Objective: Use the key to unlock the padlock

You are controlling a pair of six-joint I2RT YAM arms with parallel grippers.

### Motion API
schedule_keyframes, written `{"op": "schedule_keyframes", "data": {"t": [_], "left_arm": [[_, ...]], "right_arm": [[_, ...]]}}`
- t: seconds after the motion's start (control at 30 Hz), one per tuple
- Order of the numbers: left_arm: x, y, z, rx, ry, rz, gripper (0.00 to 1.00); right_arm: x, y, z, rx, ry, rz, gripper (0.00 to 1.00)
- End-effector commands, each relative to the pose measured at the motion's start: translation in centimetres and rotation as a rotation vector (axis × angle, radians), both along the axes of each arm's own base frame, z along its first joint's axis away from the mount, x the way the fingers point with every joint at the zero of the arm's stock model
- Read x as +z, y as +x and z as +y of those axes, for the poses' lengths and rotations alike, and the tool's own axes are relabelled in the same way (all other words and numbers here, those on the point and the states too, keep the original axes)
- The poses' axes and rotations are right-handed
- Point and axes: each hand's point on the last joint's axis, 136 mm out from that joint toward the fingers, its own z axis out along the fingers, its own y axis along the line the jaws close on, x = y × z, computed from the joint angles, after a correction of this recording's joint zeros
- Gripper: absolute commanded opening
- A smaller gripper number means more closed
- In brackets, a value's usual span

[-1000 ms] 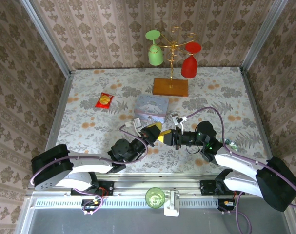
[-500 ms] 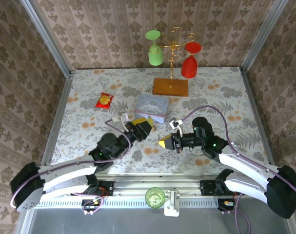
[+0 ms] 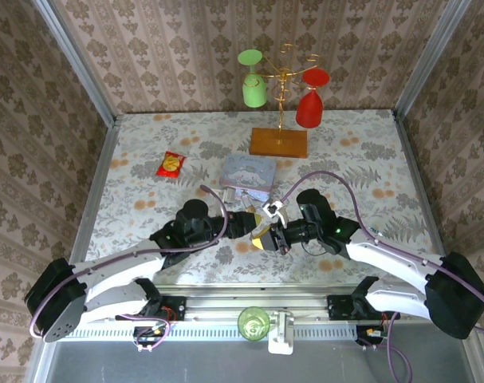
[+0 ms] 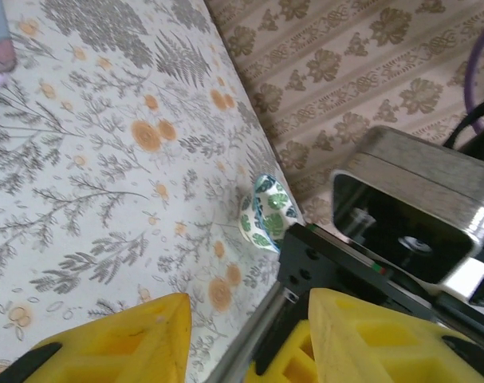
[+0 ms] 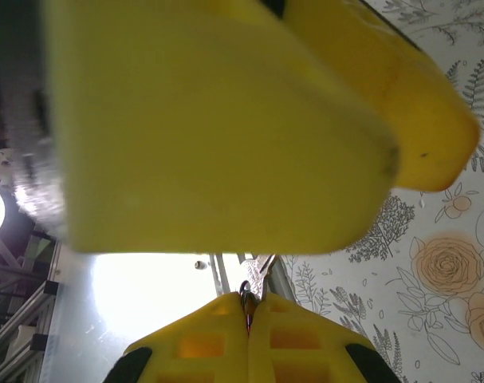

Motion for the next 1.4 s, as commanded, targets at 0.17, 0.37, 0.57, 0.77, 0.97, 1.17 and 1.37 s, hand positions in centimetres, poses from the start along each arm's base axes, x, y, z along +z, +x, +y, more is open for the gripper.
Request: {"op": "schedule_keyframes", "data": {"t": [0.17, 0.37, 0.57, 0.77, 0.97, 1.17, 1.37], "left_arm": [[-0.2, -1.5, 0.2, -0.060, -0.012, 0.042, 0.35], [-0.5, -1.6, 0.4, -0.060, 0.015, 0.044, 0.35], [-1.2, -1.7, 0.6, -0.056, 0.037, 0.053, 0.35], [-1.1, -1.7, 0.5, -0.060, 0.047, 0.047, 0.33], [-0.1, -0.9, 1.3, 0.008, 0.000, 0.028, 0.45], [1.1, 0.1, 2.1, 0.073, -0.016, -0.009, 0.47], [-0.1, -0.8, 0.5, -0.007, 0.003, 0.036, 0.43]], "right_arm": [[1.2, 0.7, 0.5, 0.007, 0.032, -0.045, 0.00], [1.3, 0.9, 0.8, 0.018, 0.040, -0.047, 0.00], [2.4, 0.9, 1.0, 0.022, 0.087, -0.054, 0.00], [2.4, 1.1, 1.0, 0.025, 0.088, -0.058, 0.00], [2.0, 0.6, 0.7, 0.031, 0.071, -0.050, 0.00], [1.3, 0.2, 0.3, 0.029, 0.060, -0.037, 0.00], [2.2, 0.5, 0.7, 0.037, 0.087, -0.058, 0.00]]}}
